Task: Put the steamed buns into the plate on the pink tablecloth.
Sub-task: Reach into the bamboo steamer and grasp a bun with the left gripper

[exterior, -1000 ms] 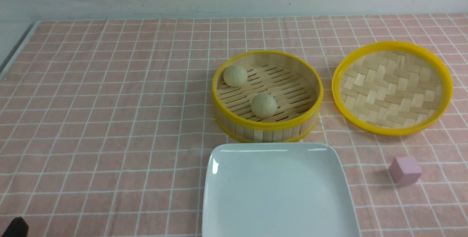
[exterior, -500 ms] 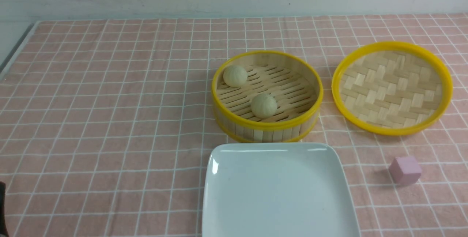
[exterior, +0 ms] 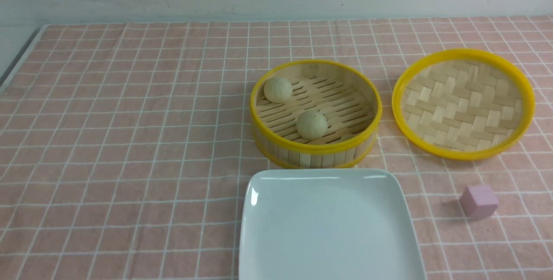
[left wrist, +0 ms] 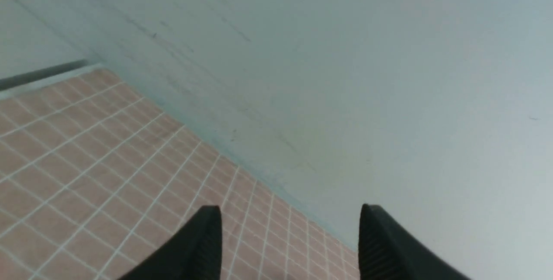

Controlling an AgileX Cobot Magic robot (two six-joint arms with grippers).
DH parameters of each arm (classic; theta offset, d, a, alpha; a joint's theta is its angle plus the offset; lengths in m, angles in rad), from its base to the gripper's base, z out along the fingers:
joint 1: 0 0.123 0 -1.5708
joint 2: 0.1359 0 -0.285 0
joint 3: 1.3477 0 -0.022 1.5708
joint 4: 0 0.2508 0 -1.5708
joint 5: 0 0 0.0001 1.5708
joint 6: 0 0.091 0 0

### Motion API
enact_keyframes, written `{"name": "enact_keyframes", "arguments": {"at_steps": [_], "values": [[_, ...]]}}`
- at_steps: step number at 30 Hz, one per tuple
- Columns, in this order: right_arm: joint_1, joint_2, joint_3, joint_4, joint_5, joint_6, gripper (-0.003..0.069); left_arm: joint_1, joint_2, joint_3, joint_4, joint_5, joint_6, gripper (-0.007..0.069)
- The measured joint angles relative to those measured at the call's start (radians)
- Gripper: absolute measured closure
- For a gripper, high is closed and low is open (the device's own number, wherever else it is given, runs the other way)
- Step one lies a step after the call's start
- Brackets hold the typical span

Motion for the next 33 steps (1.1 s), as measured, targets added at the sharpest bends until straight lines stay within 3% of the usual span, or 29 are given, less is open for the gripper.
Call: {"name": "enact_keyframes", "arguments": {"at_steps": [3,11,14,21,25,33], "values": [[0.0,0.0,0.0,0.0,0.0,0.0,0.0111,-0.099,0.113,-0.112,-0.033,0.023,0.079,0.0186],[0.0,0.0,0.0,0.0,0.0,0.0,0.0111,-0.436,0.556,-0.341,-0.063,0.019,0.446,0.0181],[0.0,0.0,0.0,0.0,0.0,0.0,0.0111,-0.513,0.723,-0.422,-0.069,-0.005,0.501,0.0151],[0.0,0.0,0.0,-0.001,0.0,0.0,0.0111,-0.532,0.971,-0.595,-0.027,-0.007,0.527,0.0041],[0.0,0.0,0.0,-0.001,0.0,0.0,0.0111,-0.532,1.069,-0.671,-0.002,0.026,0.522,0.0039],[0.0,0.0,0.0,-0.001,0.0,0.0,0.0111,-0.532,1.271,-0.888,0.002,0.249,0.516,0.0055]]}}
